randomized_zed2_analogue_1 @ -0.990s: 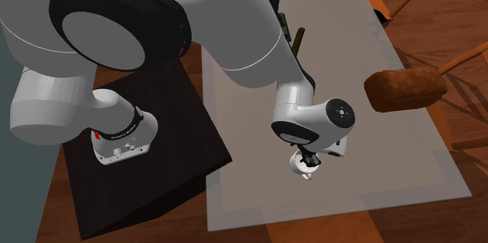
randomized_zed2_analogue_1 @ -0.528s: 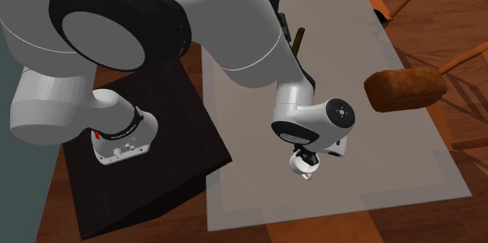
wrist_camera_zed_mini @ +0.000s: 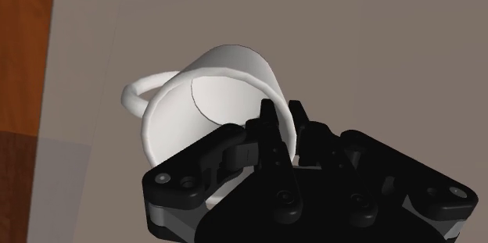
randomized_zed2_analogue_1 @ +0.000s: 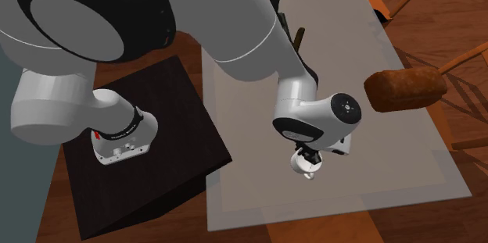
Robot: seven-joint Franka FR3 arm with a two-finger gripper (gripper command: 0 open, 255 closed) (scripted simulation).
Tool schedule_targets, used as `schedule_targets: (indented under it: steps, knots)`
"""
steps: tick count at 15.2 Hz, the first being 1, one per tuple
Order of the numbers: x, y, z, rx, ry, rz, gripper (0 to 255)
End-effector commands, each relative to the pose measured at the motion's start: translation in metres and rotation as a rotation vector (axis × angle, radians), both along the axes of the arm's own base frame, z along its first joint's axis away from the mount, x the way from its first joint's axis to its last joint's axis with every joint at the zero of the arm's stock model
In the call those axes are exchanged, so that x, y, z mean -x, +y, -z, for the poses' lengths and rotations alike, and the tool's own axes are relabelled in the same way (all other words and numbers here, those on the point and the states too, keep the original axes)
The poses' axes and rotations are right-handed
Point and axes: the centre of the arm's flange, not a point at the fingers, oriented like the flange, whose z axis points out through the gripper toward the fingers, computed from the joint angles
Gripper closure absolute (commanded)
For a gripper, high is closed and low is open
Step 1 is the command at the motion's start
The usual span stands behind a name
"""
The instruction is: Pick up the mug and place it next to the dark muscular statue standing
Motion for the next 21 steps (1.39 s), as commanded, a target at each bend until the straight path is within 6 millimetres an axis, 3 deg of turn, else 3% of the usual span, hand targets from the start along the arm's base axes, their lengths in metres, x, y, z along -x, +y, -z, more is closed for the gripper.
schedule_targets:
  steps: [1, 21]
  knots:
    - [0.0, 0.0, -0.011, 0.0, 0.0, 0.0, 255]
    - [0.0, 0.0, -0.117, 0.0, 0.0, 0.0, 255]
